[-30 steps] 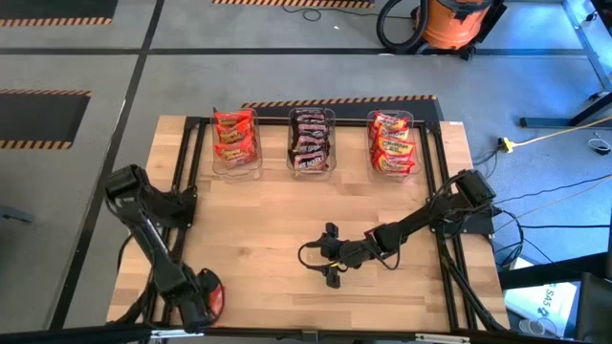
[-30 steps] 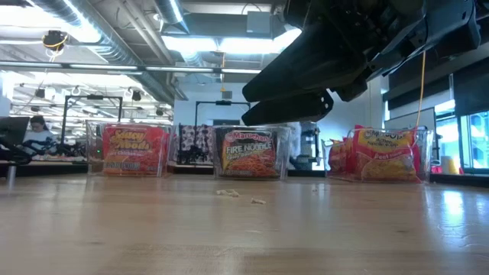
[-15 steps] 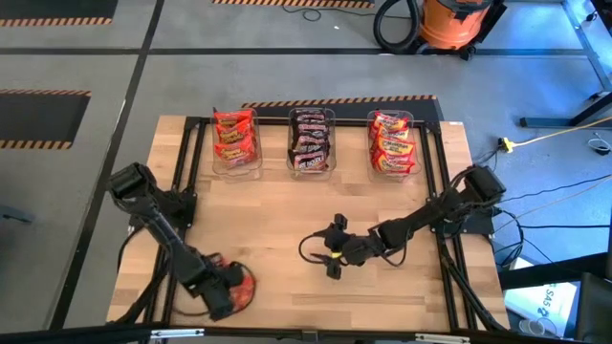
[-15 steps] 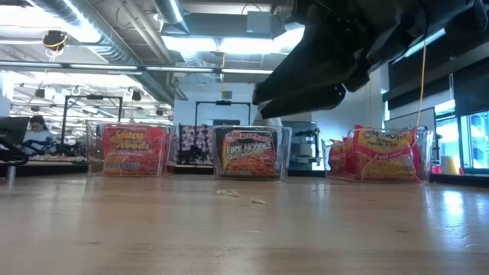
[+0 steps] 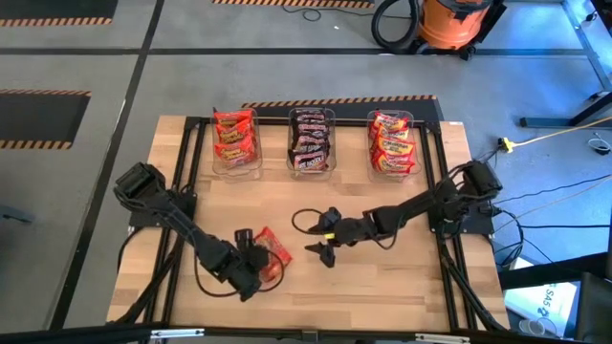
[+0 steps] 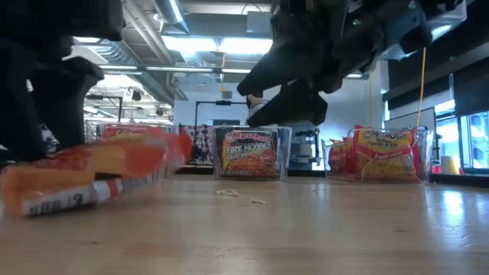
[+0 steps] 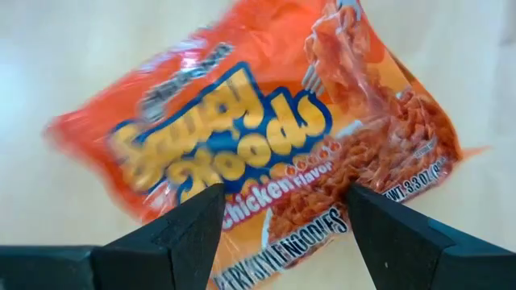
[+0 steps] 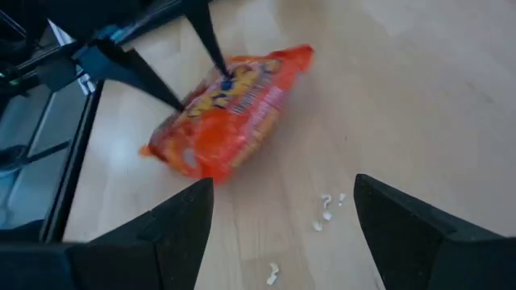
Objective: Sort Maruchan noodles
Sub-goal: Put the orange noodle pack into the left transparent bin
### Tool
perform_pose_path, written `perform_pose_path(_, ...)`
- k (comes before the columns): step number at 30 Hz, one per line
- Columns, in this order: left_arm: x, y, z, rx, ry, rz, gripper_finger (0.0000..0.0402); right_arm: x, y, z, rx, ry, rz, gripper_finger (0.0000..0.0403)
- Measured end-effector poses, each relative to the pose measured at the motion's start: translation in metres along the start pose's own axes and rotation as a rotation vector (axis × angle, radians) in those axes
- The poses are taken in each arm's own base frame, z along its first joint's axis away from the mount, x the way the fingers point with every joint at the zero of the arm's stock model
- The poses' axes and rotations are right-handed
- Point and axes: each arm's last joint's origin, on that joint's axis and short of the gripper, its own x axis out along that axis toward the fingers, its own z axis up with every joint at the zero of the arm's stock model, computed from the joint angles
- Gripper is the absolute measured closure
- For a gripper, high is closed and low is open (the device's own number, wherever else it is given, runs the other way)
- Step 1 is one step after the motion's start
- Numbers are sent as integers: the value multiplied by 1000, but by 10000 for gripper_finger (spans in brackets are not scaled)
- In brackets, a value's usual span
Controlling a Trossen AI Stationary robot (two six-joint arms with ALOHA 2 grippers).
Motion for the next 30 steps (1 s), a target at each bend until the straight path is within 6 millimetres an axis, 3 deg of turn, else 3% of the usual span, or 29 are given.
perform_pose_path(6, -12, -6, 6, -34, -18, -4, 146, 16, -12, 3, 113, -46, 49, 126)
perform_pose_path(16, -11, -16, -17, -136, -52, 8, 146, 50, -40, -7, 305, -24, 90, 125)
perform_pose_path(30, 15, -19, -25, -155, -119, 52, 146, 104, -31, 5, 337, 95, 177, 104)
